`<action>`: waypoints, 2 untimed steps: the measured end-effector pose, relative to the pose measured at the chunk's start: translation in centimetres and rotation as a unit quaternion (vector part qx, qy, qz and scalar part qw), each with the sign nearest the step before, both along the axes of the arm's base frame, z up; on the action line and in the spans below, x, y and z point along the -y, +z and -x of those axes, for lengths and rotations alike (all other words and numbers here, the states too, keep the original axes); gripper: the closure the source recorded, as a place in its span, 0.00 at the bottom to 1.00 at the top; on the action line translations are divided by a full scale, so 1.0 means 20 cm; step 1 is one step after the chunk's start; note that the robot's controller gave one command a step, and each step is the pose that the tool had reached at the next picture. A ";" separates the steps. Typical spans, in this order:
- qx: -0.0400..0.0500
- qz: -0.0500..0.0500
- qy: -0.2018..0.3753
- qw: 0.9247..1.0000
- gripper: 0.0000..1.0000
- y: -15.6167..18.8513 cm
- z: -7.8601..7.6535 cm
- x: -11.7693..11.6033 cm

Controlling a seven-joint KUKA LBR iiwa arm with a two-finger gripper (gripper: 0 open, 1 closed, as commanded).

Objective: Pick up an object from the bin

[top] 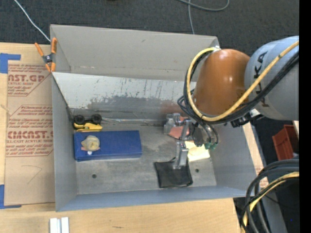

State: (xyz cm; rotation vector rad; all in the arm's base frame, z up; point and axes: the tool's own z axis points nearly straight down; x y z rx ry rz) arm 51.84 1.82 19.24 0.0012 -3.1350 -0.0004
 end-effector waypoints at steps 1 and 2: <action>0.004 0.000 0.000 1.000 0.00 0.02 -0.01 0.00; 0.003 0.000 0.079 0.997 0.00 -0.24 0.05 0.08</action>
Offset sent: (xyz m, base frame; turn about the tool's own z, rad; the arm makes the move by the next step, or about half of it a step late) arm -0.0229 -0.0359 -0.1053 -0.3169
